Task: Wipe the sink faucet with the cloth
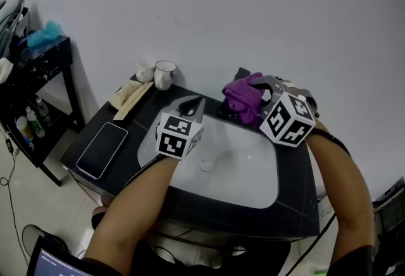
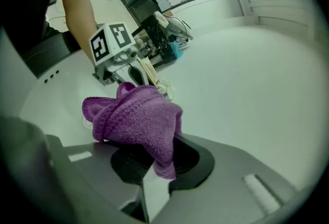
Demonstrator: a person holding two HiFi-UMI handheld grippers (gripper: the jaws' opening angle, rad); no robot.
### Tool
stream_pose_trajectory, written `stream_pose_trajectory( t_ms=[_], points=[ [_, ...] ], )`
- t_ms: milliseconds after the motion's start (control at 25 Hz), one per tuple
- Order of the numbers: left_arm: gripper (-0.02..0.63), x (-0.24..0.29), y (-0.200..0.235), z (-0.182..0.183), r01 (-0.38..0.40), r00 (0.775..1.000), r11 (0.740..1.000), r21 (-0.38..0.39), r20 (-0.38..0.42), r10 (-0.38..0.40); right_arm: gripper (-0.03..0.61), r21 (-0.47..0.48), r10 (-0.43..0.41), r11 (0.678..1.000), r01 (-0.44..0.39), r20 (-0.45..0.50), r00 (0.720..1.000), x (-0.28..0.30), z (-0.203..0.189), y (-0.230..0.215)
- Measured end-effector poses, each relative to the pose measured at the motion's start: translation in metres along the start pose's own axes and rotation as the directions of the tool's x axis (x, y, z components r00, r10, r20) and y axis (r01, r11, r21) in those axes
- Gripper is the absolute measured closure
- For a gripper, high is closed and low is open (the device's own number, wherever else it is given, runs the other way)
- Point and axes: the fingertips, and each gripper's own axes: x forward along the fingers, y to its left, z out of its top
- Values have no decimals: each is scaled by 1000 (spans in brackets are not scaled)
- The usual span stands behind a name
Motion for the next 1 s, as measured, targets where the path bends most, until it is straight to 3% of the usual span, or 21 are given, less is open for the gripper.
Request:
stream_pose_trajectory(
  t_ms=[360,600,1000],
  points=[
    [595,-7,7,-10,-29,999,1000,-9,-40,29,512,39,41,998,-40,-26,999,-4,-15,34],
    [595,-4,-1,-10,-6,999,1000,4,-36,6,512,133,19,991,-6,-94,995,39,-47,23],
    [595,0,-6,-8,19,1000,1000,25,-25,-18,512,163,39,986,-15,-145,989,74,-65,16]
  ],
)
